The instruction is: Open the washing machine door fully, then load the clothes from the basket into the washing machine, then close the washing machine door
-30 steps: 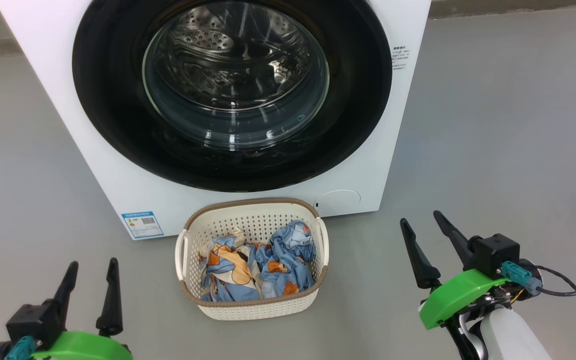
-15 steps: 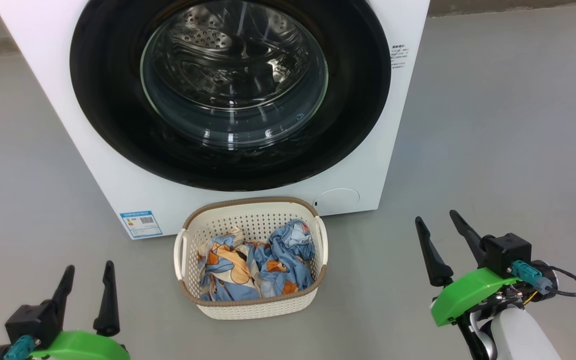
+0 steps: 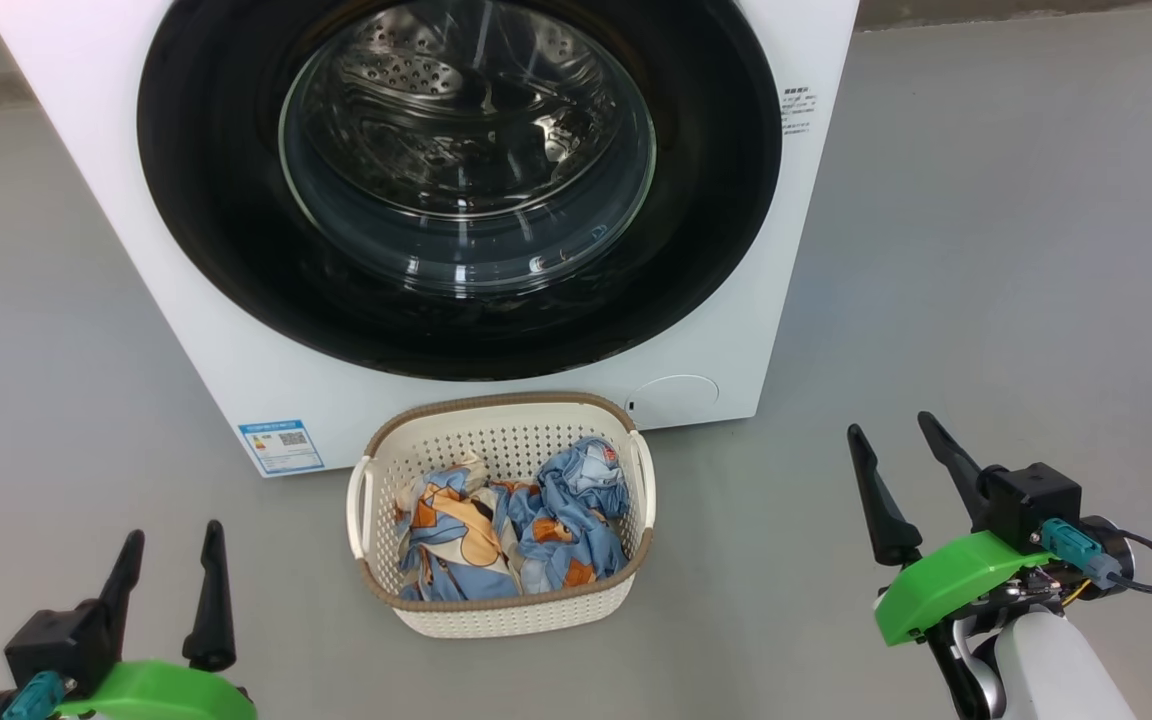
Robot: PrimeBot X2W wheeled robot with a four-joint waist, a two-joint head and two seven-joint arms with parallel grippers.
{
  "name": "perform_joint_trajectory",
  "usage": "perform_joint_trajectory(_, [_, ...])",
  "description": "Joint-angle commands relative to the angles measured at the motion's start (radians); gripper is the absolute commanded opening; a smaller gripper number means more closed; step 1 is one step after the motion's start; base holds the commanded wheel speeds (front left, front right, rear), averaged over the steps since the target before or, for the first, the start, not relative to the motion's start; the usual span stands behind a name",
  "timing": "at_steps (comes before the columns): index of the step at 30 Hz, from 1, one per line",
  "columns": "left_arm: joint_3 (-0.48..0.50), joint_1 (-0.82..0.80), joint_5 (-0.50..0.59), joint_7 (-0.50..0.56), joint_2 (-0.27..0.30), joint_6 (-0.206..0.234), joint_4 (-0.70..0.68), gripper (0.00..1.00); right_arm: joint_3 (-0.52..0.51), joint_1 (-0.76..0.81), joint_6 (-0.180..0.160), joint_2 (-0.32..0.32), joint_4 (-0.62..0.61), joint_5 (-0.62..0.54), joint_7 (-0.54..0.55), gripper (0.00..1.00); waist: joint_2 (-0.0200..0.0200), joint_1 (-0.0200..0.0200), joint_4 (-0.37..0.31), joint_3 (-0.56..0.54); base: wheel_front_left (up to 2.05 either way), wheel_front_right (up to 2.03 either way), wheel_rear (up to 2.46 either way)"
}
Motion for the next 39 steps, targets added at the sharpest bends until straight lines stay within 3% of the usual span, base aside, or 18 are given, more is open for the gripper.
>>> perform_joint_trajectory(1, [0.038, -0.045, 0.014, -0.010, 0.022, 0.006, -0.023, 1.00, 0.013, -0.025, 0.001, 0.007, -0.028, -0.008, -0.013, 1.00, 0.0000, 0.0000, 0.000, 0.000, 0.00, 0.00, 0.00])
perform_joint_trajectory(39, [0.050, -0.057, 0.045, -0.010, 0.029, 0.006, 0.021, 1.00, 0.009, -0.015, 0.001, 0.008, -0.017, 0.004, -0.019, 1.00, 0.0000, 0.0000, 0.004, -0.014, 0.00, 0.00, 0.00])
